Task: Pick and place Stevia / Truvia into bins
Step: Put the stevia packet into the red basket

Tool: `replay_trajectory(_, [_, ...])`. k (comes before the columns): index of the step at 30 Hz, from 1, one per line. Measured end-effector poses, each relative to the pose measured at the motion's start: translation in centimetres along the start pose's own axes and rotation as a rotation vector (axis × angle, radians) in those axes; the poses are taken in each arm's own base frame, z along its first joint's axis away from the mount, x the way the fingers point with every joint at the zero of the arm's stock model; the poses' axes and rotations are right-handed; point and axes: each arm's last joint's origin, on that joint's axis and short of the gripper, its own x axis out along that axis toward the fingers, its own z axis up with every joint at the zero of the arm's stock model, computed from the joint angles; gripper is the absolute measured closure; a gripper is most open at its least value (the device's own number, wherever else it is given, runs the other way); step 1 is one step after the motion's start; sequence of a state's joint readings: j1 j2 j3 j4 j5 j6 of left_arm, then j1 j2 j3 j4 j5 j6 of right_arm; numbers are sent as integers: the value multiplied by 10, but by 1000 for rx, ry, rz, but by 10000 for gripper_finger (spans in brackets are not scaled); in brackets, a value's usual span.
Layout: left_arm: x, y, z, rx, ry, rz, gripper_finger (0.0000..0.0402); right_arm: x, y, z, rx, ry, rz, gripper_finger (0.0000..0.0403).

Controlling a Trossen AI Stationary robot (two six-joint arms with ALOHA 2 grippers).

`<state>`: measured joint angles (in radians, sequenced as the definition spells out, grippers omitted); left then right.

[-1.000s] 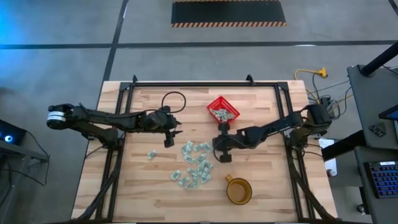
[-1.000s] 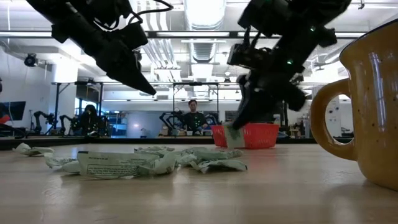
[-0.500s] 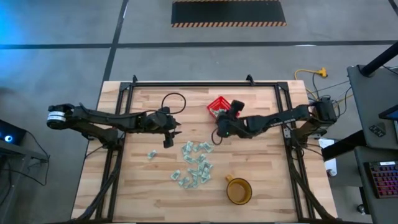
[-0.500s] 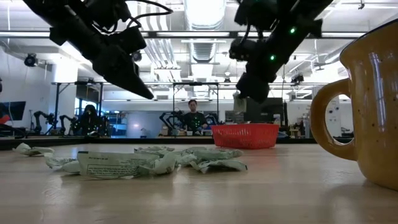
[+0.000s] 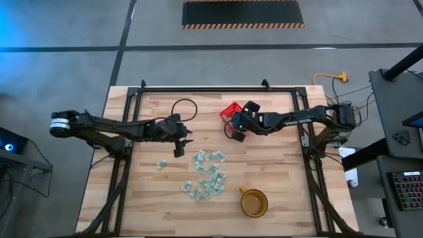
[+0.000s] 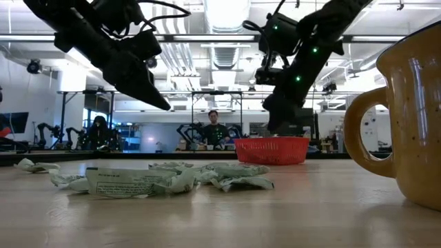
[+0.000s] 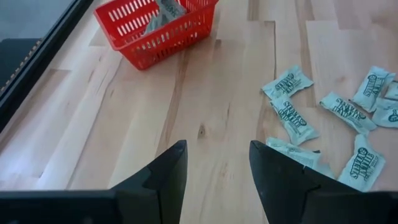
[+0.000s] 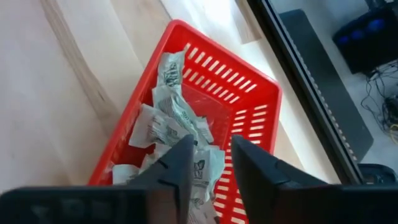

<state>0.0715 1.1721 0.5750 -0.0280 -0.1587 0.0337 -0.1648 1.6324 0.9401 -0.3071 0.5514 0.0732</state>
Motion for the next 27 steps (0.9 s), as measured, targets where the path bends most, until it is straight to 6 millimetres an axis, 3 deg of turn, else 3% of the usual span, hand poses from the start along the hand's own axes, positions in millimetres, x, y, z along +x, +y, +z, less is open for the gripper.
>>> replay_trajectory(8, [6,-1,-10,41,46,-11,244,-14,-1,4,-1,-45,19,250])
replay_trajectory(18, [45,-15,-27,151,145,-240,244,-56,24,7,-125,-165,228,260])
replay_trajectory(27, [78,-22,-19,193,155,-312,244,-80,55,-2,-208,-206,315,273])
